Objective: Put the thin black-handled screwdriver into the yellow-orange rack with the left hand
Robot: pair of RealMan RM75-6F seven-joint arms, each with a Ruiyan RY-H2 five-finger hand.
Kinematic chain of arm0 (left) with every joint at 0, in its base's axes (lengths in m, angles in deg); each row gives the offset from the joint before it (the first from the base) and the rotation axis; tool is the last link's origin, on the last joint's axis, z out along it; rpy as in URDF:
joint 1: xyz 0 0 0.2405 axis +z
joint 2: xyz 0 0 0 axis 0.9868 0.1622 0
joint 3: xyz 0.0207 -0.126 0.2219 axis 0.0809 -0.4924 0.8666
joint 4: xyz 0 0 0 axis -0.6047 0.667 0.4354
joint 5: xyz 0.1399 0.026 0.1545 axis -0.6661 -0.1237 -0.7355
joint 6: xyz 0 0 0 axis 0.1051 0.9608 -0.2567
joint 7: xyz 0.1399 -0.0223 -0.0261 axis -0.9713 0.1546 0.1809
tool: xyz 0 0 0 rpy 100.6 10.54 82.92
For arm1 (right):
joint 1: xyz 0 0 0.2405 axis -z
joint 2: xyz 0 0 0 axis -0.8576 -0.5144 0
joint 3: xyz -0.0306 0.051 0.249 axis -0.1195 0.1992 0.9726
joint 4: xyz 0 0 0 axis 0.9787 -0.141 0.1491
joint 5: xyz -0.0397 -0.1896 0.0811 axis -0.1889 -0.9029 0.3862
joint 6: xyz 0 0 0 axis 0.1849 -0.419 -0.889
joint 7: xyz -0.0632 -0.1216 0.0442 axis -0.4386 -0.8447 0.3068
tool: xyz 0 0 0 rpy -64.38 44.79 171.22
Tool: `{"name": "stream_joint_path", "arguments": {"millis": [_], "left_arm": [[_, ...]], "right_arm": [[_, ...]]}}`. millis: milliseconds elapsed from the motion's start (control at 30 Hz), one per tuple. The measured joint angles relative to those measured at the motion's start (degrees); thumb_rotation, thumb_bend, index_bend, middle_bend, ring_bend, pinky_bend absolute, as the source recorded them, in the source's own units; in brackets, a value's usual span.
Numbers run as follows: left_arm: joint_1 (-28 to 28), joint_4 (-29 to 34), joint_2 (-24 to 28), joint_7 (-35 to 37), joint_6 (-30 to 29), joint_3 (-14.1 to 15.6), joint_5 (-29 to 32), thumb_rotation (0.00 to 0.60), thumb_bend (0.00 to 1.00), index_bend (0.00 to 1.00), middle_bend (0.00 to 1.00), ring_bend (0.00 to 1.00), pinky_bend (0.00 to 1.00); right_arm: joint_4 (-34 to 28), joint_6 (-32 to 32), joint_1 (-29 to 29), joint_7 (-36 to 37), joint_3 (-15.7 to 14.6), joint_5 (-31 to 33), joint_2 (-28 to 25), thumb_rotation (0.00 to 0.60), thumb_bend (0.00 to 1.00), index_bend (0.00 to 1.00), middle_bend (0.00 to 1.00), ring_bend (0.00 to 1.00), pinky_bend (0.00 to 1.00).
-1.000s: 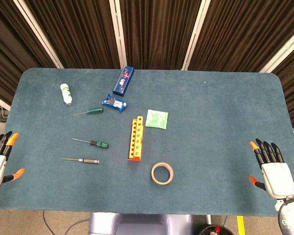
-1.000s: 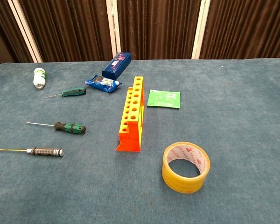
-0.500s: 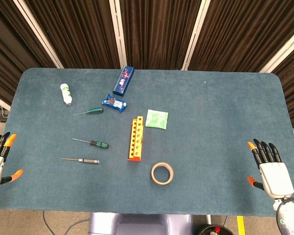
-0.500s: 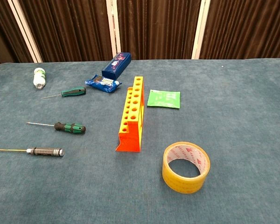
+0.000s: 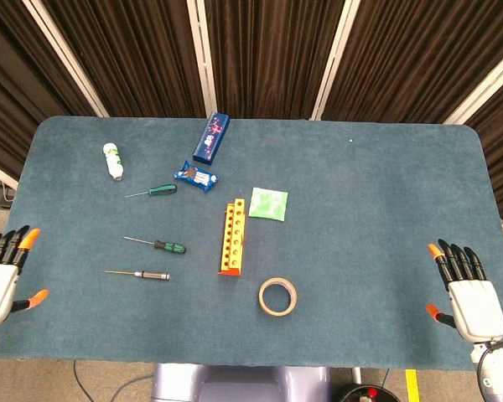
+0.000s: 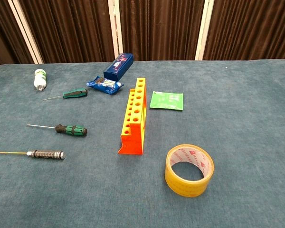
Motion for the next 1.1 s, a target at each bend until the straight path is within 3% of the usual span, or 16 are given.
{"name": "stream_joint_path", "arguments": {"millis": [167, 367, 800, 1100], "left_arm": [[-2.6, 1.9, -1.2, -4.2, 3.3, -0.8, 1.4, 0.6, 0.09, 0.25, 0.0, 0.0, 0.0], [-6.5, 4.0, -4.9, -10.2, 7.7, -2.6, 5.2, 0.6, 0.15, 0.34, 0.0, 0.0, 0.0], [-13.1, 3.2, -16.1, -22.4, 13.6, -4.0, 14.5, 0.6, 0.25, 0.41, 0.0, 0.0, 0.0], [-15.4, 0.8, -21.5, -25.8, 14.4, -3.6, 18.7, 0.6, 0.31, 0.45, 0.0, 0.0, 0.0]], "right_arm": [[-0.1, -0.3, -0.1, 0.5, -0.3, -0.4, 0.1, 0.6, 0.0, 0.0, 0.0, 0.0, 0.0], [0.1, -0.8, -0.3, 1.6, 0.0, 0.3, 0.2, 0.6, 0.0, 0.01, 0.0, 0.0, 0.0], [0.1, -1.5, -0.5, 4.2, 0.3, 1.1, -0.1, 0.6, 0.0, 0.01, 0.0, 0.0, 0.0], [0.0, -1.4, -0.5, 4.7, 0.3, 1.1, -0.1, 0.6, 0.0, 0.01, 0.0, 0.0, 0.0]]}}
